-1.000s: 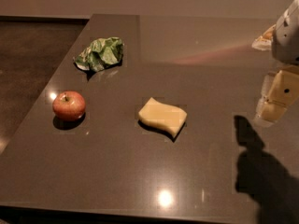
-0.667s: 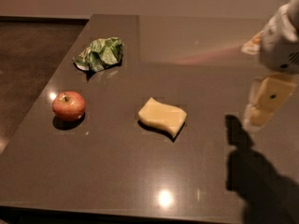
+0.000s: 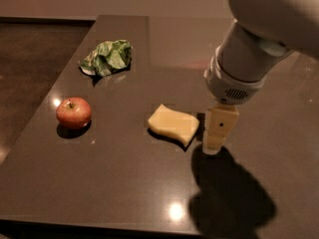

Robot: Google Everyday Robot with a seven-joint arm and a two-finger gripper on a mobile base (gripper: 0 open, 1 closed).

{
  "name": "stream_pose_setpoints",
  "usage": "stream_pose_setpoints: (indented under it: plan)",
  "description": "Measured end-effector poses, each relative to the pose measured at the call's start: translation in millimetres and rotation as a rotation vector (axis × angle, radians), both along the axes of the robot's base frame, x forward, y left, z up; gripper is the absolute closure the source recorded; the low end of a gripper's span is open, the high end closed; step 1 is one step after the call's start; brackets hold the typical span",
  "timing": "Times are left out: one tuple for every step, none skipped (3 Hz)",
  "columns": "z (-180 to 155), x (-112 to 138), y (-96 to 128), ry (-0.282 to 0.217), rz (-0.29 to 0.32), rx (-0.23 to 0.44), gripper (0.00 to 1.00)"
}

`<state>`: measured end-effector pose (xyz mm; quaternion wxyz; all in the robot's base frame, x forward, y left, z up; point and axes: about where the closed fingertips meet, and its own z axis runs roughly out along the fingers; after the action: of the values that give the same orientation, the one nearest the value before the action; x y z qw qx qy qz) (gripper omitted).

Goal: Move sponge near green jalapeno chip bag

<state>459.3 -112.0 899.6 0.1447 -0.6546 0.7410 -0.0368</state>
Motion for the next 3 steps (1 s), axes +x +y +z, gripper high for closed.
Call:
stream_pose_setpoints:
  plan:
    - [-19.1, 3.7, 21.2, 0.020, 0.013, -0.011, 0.00]
    - [-36.1, 2.8, 40.0, 0.049, 0.039, -0.020, 0.00]
    - [-51.2, 8.4, 51.0, 0.093, 0.055, -0.028, 0.02]
